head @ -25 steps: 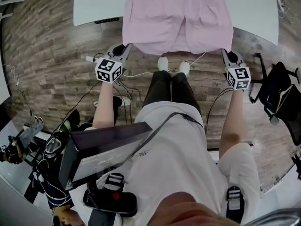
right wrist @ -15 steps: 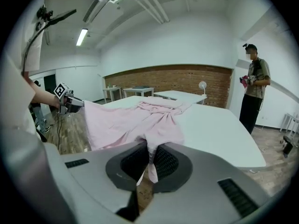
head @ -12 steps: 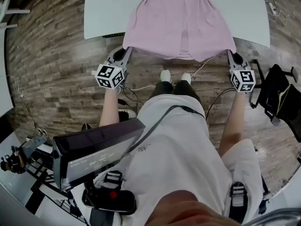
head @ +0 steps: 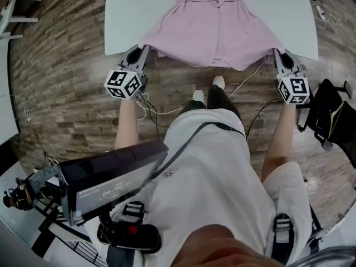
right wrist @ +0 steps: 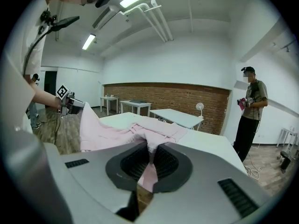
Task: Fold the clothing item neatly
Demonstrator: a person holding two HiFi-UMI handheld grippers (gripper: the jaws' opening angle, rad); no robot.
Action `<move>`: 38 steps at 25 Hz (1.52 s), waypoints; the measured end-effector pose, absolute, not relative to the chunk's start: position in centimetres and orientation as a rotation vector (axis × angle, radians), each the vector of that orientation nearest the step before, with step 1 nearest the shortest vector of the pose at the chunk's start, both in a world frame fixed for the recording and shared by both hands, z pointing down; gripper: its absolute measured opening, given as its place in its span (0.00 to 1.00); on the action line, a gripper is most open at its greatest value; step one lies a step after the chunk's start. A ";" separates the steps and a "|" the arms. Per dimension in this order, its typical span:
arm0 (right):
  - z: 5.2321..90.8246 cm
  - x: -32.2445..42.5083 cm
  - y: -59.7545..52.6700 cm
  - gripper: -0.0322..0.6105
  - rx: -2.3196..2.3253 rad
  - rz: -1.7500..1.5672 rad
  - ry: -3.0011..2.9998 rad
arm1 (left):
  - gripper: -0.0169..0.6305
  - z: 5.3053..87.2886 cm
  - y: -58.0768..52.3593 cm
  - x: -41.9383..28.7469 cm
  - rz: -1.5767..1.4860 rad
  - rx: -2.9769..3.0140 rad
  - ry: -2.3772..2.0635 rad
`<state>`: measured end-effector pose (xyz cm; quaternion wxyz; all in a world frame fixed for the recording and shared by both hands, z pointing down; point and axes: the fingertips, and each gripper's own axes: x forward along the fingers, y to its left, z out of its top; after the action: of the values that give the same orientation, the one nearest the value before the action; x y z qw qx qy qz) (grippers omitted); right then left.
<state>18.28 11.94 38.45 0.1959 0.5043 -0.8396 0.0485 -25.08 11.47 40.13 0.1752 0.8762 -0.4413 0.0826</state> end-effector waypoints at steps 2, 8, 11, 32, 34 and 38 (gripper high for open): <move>38.0 18.9 10.6 0.06 1.424 0.123 -2.352 | 0.05 39.6 10.1 -25.2 0.241 2.485 -1.271; 38.3 20.2 6.4 0.06 1.438 0.120 -2.352 | 0.05 39.6 6.2 -26.6 0.248 2.428 -1.360; 38.9 20.6 4.2 0.06 1.428 0.133 -2.355 | 0.05 40.0 4.0 -27.5 0.241 2.367 -1.419; 47.0 20.4 -13.6 0.06 1.202 0.240 -2.335 | 0.05 47.3 -12.6 -27.9 0.538 2.133 -1.596; 48.5 20.7 -14.8 0.06 1.187 0.259 -2.312 | 0.05 48.7 -13.7 -27.9 0.563 2.106 -1.605; 51.7 20.3 -15.9 0.07 1.106 0.294 -2.263 | 0.05 51.9 -15.0 -27.7 0.630 2.053 -1.593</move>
<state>20.29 -15.88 51.65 0.2984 0.4164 -0.8517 0.1106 -27.70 -15.04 51.89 0.2319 0.7470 -0.5794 0.2292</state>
